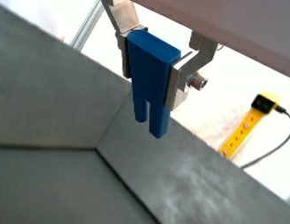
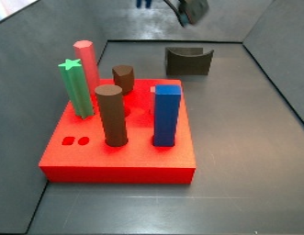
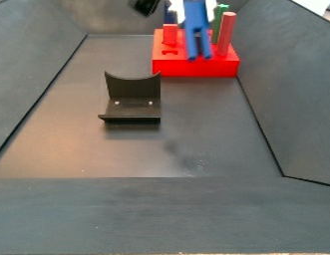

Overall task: Pick up the square-circle object. Move up. Rotate the square-circle object. Place the square-circle object on the fixture. Regrasp the square-circle object. Move to above the board. Insert the square-circle object.
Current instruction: Rotate the square-circle object.

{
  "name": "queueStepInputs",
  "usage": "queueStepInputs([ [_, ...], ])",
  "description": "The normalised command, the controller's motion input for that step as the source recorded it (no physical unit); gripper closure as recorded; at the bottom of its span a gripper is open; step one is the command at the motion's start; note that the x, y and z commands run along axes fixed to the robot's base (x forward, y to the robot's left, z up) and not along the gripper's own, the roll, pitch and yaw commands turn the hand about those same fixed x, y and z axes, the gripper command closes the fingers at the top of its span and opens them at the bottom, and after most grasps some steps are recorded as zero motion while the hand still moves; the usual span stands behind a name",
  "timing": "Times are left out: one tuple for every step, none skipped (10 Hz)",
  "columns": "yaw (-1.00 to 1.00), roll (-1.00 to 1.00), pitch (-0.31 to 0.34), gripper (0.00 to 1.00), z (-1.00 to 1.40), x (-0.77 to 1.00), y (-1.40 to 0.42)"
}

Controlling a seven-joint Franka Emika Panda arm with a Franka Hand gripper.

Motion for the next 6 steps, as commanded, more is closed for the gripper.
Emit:
queueStepInputs([
  [-0.05, -0.08, 0.022, 1.00, 0.75, -0.47, 0.02],
  [-0.03, -0.06, 0.042, 1.00, 0.53, -0.24, 0.00],
  [-0.02, -0.05, 0.057, 1.00, 0.42, -0.14, -0.01],
  [-1.00, -0.96, -0.079, 1.00, 0.00, 0.00, 0.00],
  [-1.00, -0.96, -0.068, 1.00, -0.14, 0.01, 0.04],
  [-1.00, -0.96, -0.034, 1.00, -0.05, -0.07, 0.08],
])
